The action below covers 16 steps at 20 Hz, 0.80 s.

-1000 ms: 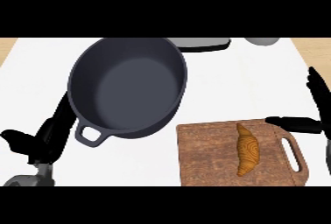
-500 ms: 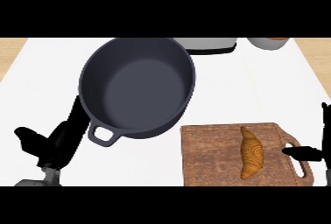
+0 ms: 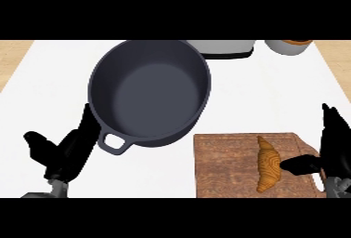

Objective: Pick the croissant from the cutting board and place it in the pot

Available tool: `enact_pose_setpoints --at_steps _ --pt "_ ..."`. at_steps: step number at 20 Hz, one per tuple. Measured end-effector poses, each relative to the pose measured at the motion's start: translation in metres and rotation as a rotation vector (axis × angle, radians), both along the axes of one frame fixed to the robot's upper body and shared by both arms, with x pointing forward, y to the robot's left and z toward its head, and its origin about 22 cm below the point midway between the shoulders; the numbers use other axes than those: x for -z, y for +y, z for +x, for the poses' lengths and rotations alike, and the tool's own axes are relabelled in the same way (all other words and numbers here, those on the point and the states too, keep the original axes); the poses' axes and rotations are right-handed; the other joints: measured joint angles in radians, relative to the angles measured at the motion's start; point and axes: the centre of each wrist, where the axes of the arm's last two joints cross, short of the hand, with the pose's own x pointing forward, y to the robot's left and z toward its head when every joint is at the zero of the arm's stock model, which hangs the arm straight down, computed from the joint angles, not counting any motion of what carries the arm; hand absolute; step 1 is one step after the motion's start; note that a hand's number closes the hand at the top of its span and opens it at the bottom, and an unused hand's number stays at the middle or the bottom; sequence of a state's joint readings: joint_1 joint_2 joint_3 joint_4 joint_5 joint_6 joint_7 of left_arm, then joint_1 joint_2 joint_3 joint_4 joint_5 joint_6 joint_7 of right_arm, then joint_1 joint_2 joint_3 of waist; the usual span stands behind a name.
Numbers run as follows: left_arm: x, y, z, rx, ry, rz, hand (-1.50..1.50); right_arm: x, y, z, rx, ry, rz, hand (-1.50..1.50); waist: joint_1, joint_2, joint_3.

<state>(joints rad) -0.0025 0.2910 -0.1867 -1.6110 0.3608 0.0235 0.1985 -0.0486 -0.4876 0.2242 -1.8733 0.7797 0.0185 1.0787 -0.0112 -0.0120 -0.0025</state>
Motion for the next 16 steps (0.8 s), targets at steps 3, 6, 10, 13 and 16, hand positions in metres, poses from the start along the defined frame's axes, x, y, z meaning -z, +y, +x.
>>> enact_pose_setpoints --at_steps 3,6,10,13,16 --pt "0.001 -0.003 -0.002 0.001 0.002 -0.001 0.0 -0.018 0.02 -0.005 -0.013 0.004 0.037 -1.5 0.002 0.0 0.0" --pt "-0.001 -0.006 -0.003 0.011 0.006 0.0 0.0 -0.026 0.032 -0.004 -0.004 0.0 0.068 -1.5 0.009 0.003 0.0" --pt "-0.002 -0.008 -0.005 0.02 0.015 0.001 0.0 -0.03 0.047 0.001 -0.002 -0.002 0.116 -1.5 0.014 0.005 0.001" --pt "-0.003 -0.009 -0.006 0.023 0.015 0.002 0.0 -0.03 0.059 0.004 -0.002 -0.001 0.142 -1.5 0.017 0.006 0.002" --pt "-0.001 -0.008 -0.008 0.023 0.009 -0.003 0.0 -0.025 0.065 0.007 0.01 0.016 0.158 -1.5 0.017 0.008 0.002"
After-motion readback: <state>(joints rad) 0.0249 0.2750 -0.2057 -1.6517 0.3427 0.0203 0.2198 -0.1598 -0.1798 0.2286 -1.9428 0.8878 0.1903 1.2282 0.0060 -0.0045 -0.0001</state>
